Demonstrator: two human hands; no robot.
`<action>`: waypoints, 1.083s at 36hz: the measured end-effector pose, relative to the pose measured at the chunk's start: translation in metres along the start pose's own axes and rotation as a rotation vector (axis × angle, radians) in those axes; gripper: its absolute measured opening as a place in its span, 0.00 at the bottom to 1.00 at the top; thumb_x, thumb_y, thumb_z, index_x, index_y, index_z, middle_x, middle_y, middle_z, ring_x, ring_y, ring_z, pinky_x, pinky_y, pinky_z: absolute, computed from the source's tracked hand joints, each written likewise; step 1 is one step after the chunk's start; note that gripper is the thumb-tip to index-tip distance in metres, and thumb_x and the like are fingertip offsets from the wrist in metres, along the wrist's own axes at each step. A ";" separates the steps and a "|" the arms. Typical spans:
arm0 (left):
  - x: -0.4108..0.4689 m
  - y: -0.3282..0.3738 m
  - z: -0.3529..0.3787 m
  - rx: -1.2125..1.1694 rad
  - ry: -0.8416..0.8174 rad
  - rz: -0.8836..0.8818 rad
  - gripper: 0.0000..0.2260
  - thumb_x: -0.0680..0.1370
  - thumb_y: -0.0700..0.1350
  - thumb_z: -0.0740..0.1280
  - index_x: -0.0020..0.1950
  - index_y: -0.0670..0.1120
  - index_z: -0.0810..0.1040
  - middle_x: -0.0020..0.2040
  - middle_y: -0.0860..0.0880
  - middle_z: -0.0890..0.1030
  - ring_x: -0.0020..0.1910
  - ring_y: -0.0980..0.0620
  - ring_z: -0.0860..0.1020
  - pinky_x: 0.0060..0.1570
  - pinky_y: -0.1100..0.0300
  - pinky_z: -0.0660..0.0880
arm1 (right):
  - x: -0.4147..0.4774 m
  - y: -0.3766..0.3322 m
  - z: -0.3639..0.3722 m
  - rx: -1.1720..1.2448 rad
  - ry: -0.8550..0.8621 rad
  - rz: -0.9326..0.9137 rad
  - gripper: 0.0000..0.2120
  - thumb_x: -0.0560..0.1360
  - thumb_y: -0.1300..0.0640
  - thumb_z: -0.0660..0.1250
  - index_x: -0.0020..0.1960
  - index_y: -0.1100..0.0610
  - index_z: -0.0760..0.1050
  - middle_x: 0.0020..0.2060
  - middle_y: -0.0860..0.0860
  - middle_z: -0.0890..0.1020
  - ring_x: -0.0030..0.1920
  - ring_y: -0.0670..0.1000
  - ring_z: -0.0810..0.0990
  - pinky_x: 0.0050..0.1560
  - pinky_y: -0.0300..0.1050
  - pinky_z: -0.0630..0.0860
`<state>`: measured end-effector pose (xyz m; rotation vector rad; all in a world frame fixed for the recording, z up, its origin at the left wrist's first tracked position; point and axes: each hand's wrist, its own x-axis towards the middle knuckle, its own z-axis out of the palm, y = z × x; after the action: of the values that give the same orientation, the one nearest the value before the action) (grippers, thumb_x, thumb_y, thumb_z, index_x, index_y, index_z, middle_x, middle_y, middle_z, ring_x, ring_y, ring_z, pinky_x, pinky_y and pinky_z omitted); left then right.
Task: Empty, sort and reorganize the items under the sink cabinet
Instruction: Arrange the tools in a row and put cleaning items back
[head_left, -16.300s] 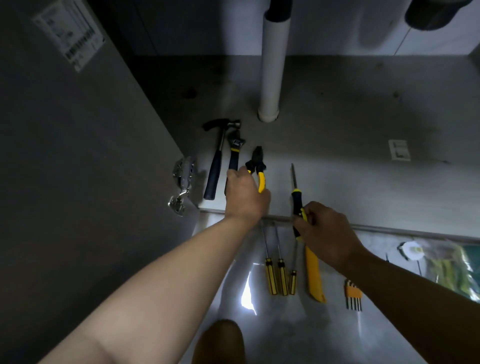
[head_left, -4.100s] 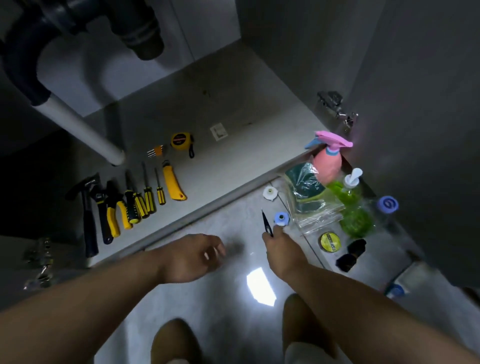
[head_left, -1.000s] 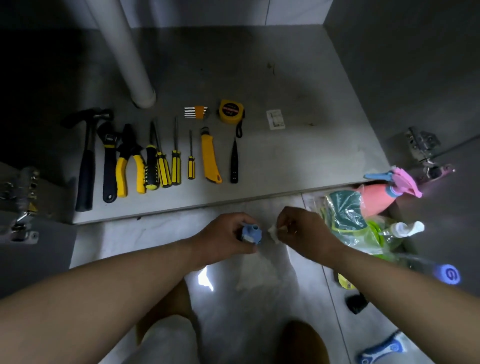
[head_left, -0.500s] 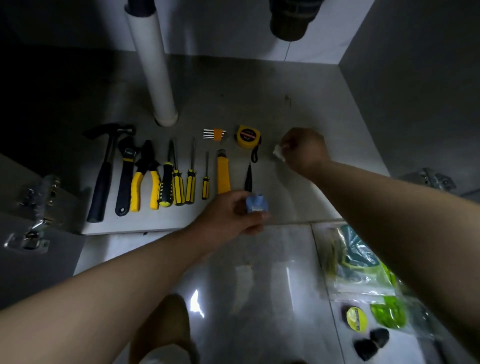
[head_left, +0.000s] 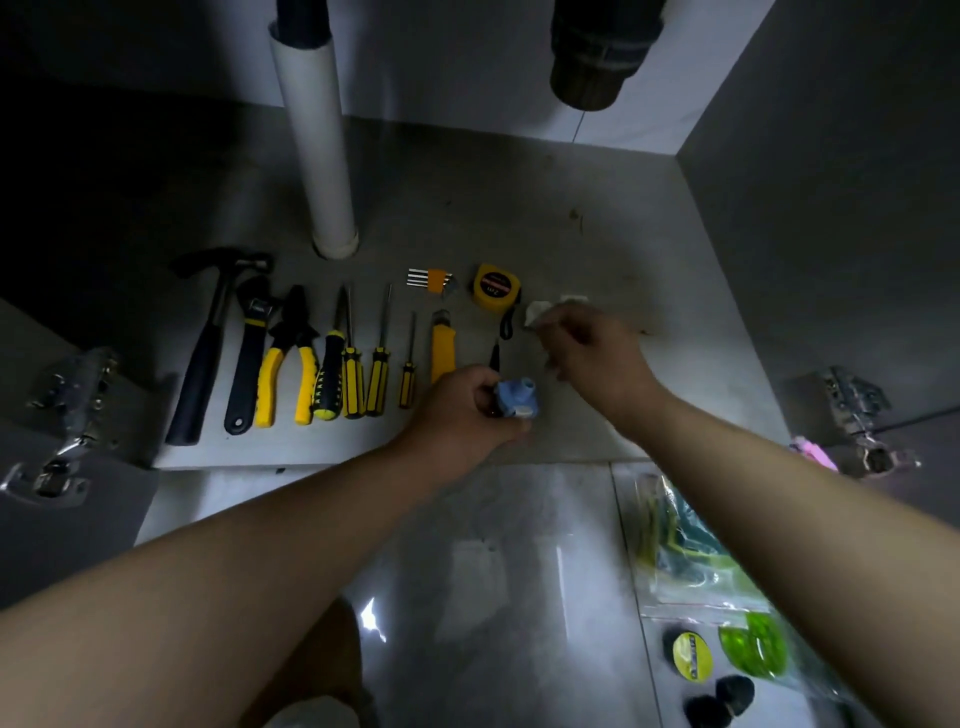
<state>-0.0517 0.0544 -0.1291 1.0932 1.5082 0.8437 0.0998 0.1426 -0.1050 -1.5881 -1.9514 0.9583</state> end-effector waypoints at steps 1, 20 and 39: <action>0.000 0.000 0.002 0.023 0.006 0.008 0.17 0.71 0.38 0.78 0.58 0.41 0.81 0.49 0.43 0.85 0.50 0.47 0.84 0.50 0.51 0.82 | -0.013 -0.002 0.000 0.040 -0.079 0.015 0.08 0.75 0.47 0.65 0.44 0.50 0.81 0.36 0.44 0.82 0.42 0.49 0.83 0.44 0.49 0.79; -0.010 -0.025 -0.009 0.424 0.145 0.110 0.14 0.76 0.44 0.72 0.61 0.50 0.77 0.55 0.48 0.76 0.51 0.51 0.77 0.47 0.59 0.73 | -0.019 0.013 0.014 -0.316 0.053 0.009 0.03 0.77 0.61 0.66 0.46 0.57 0.79 0.44 0.55 0.84 0.45 0.54 0.81 0.45 0.45 0.77; 0.022 -0.028 -0.007 1.149 0.085 0.454 0.21 0.79 0.49 0.67 0.72 0.54 0.74 0.64 0.52 0.75 0.67 0.45 0.67 0.62 0.51 0.64 | 0.029 0.019 0.018 -0.465 -0.177 0.048 0.34 0.73 0.43 0.72 0.76 0.48 0.66 0.76 0.58 0.58 0.74 0.63 0.63 0.70 0.56 0.70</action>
<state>-0.0650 0.0662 -0.1606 2.3117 1.8732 0.2302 0.0924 0.1683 -0.1338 -1.8533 -2.3997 0.7139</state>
